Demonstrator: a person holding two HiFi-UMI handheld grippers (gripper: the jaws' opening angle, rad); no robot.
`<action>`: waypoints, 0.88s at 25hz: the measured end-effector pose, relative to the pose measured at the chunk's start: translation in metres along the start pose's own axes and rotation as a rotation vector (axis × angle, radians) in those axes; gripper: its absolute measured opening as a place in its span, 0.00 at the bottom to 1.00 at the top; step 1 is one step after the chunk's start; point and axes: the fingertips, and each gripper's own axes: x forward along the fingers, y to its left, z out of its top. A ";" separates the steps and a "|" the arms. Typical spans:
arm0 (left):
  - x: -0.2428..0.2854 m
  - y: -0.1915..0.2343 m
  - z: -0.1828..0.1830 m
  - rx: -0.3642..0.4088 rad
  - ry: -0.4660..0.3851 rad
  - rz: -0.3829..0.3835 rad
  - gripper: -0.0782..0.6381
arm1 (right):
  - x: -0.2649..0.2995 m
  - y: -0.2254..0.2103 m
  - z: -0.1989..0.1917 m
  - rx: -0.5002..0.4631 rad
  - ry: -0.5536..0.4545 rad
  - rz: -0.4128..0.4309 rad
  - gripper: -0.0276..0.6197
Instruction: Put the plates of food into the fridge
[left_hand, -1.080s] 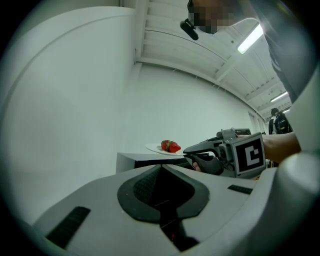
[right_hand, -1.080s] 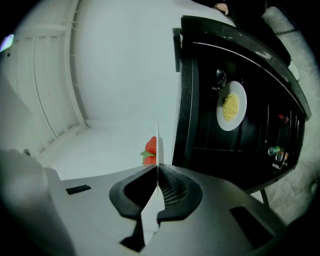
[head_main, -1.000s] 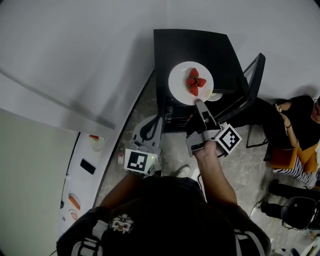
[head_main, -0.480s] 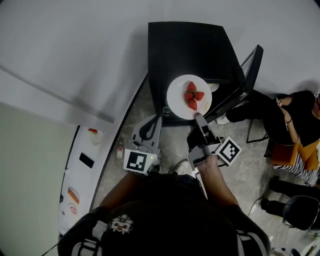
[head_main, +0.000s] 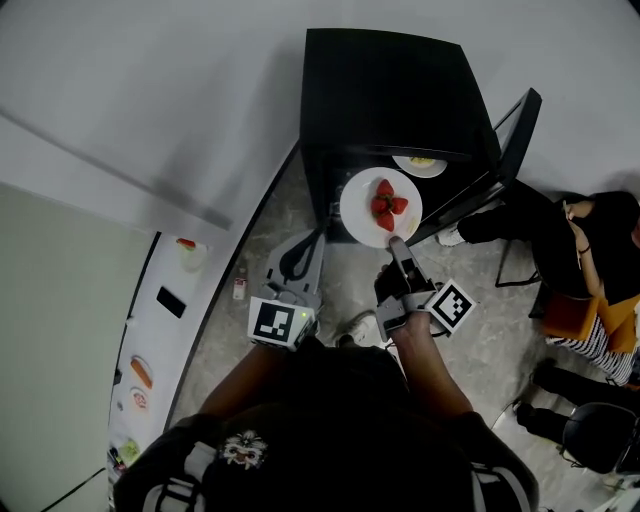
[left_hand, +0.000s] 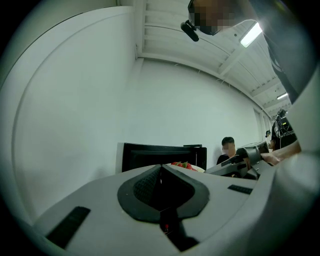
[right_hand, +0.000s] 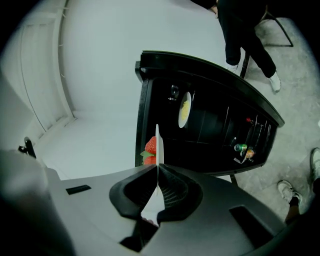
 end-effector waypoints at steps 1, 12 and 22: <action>-0.001 0.000 -0.001 -0.001 0.004 0.002 0.14 | 0.003 -0.005 0.001 0.004 -0.003 -0.009 0.09; 0.002 0.016 -0.003 0.017 0.026 0.018 0.14 | 0.060 -0.047 0.011 0.044 -0.037 -0.093 0.09; 0.004 0.045 -0.005 0.001 0.032 0.065 0.14 | 0.114 -0.071 0.022 0.047 -0.047 -0.134 0.09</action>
